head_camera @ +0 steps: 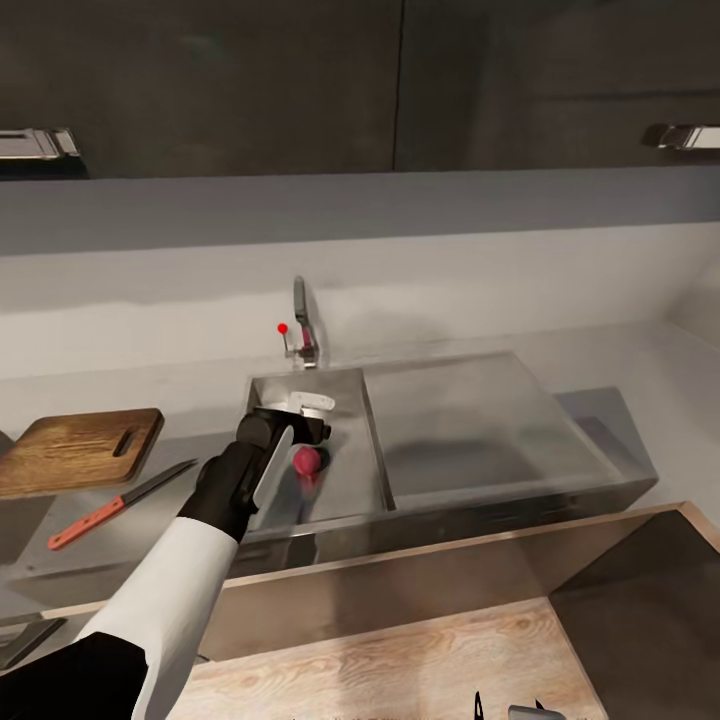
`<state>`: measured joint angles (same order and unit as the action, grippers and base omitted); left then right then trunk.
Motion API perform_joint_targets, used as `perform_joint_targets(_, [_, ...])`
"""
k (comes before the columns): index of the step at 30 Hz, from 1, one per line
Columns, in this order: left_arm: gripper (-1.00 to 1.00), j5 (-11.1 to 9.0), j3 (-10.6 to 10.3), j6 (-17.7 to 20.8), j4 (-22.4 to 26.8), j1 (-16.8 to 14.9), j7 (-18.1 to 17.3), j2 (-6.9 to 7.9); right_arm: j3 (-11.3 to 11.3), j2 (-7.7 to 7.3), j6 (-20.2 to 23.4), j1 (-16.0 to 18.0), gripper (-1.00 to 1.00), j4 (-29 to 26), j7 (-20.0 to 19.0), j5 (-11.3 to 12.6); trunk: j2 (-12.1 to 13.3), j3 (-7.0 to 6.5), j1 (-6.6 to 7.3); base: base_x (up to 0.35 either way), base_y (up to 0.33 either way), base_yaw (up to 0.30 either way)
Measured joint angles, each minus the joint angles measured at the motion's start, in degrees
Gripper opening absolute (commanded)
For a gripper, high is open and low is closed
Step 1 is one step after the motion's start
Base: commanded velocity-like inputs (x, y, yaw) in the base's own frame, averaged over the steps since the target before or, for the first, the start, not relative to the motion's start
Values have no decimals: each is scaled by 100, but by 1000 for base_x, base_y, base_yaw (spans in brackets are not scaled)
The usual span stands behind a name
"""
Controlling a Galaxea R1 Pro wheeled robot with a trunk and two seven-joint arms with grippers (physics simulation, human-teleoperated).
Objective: In the kitchen, take the Vidalia onion out of the sink, dice it on the chopping board with the paring knife, put the diced onion into the bowl on the countertop, then place both the paring knife and the chopping board into the sink.
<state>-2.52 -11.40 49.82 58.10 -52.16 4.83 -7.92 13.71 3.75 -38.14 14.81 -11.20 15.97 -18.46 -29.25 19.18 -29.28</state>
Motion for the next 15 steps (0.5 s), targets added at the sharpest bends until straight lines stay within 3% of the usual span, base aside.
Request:
perform_joint_targets(8, [100,0,1,-23,-87,0,0,0,0,0,0,0,100,0,0,0,0,32,0,1,-1,0])
perform_joint_targets(15, [100,-8,7,-389,-266,0,0,0,0,0,0,0,100,0,0,0,0,89,1,64,0,0])
